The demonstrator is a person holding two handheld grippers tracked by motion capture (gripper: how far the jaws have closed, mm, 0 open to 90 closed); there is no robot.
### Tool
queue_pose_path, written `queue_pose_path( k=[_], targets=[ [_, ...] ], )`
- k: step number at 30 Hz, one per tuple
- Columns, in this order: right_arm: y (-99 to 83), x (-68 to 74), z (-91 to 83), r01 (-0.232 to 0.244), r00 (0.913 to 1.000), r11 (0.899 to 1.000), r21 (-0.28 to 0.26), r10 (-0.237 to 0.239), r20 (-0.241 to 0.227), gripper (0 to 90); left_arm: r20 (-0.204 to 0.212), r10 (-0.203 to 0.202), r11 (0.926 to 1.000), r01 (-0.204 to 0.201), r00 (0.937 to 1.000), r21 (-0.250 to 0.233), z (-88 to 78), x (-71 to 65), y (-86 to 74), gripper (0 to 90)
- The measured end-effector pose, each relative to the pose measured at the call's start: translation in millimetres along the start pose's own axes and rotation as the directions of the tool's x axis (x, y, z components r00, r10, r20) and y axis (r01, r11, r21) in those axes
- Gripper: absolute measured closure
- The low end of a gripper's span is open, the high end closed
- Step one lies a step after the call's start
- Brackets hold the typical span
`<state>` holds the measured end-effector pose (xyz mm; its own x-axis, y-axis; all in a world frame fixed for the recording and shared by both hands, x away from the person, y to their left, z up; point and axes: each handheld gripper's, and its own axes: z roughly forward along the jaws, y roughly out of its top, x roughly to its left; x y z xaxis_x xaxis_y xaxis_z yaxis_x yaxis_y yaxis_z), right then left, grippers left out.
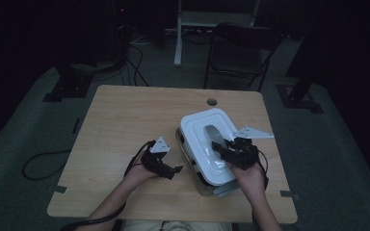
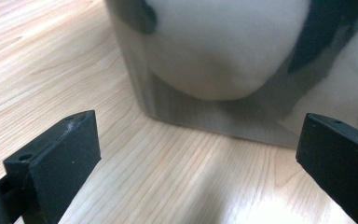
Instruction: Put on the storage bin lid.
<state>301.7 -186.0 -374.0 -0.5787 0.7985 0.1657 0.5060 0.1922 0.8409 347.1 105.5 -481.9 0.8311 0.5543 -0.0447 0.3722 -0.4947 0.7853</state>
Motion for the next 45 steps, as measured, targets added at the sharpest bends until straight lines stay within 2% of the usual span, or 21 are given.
queue_pose_path(
  k=[4,7,12,17,23,26,28,31,33,34,36,39,41,45],
  targets=[
    [-0.3,6.0,11.8,0.005,0.9996,0.999,0.034,-0.004,-0.030,67.4,-0.014,-0.022,0.9998,0.022,0.9997,-0.001,-8.6,4.3,-6.3,0.4],
    [1.1,8.3,12.8,0.011,0.9999,0.999,0.045,-0.011,-0.007,67.4,-0.020,-0.036,0.9993,0.037,0.9991,0.001,-13.3,6.6,-11.4,0.4],
    [-1.5,7.4,17.0,0.009,0.9997,0.997,0.083,-0.008,-0.023,67.4,-0.023,-0.051,0.9987,0.051,0.9984,0.005,-15.4,8.1,-17.2,0.4],
    [-4.3,8.8,21.2,0.013,0.9999,0.995,0.100,-0.013,-0.004,67.3,-0.021,-0.053,0.9985,0.053,0.9984,0.012,-14.5,6.4,-20.5,0.4],
    [-7.3,11.1,24.7,0.005,1.0000,0.994,0.108,-0.004,-0.007,67.5,-0.025,-0.057,0.9983,0.057,0.9981,0.010,-14.5,5.7,-21.0,0.4],
    [-10.4,9.2,26.8,-0.018,0.9991,0.993,0.118,0.023,-0.036,68.2,-0.025,-0.054,0.9984,0.054,0.9983,0.014,-14.8,4.4,-21.2,0.4],
    [-12.2,11.2,27.5,-0.002,0.9996,0.993,0.116,0.005,-0.028,68.3,-0.022,-0.053,0.9985,0.053,0.9984,0.012,-14.8,3.9,-21.4,0.4],
    [-15.1,10.9,28.0,-0.011,0.9995,0.994,0.111,0.014,-0.028,68.4,-0.019,-0.048,0.9987,0.049,0.9987,0.013,-14.8,2.4,-22.0,0.4],
    [-14.2,11.2,28.8,0.011,0.9996,0.993,0.118,-0.008,-0.026,68.3,-0.018,-0.044,0.9988,0.045,0.9989,0.019,-14.4,1.6,-22.8,0.4],
    [-14.5,9.4,28.4,0.002,0.9994,0.993,0.118,0.002,-0.034,68.3,-0.019,-0.044,0.9988,0.044,0.9989,0.021,-15.0,1.6,-23.0,0.4],
    [-14.4,11.7,28.8,0.019,0.9996,0.992,0.121,-0.016,-0.023,68.3,-0.019,-0.056,0.9983,0.057,0.9982,0.010,-16.6,3.0,-22.9,0.4],
    [-13.3,10.0,29.0,0.014,0.9995,0.992,0.125,-0.011,-0.029,68.2,-0.027,-0.068,0.9976,0.068,0.9973,0.004,-16.7,5.3,-21.8,0.4],
    [-12.6,11.5,29.4,0.026,0.9995,0.992,0.126,-0.024,-0.023,68.0,-0.033,-0.069,0.9976,0.069,0.9971,-0.002,-16.9,6.3,-20.1,0.4],
    [-11.6,11.8,29.3,0.028,0.9995,0.992,0.127,-0.026,-0.015,67.0,-0.023,-0.078,0.9969,0.078,0.9967,-0.012,-15.5,7.1,-17.1,0.4]
  ],
)
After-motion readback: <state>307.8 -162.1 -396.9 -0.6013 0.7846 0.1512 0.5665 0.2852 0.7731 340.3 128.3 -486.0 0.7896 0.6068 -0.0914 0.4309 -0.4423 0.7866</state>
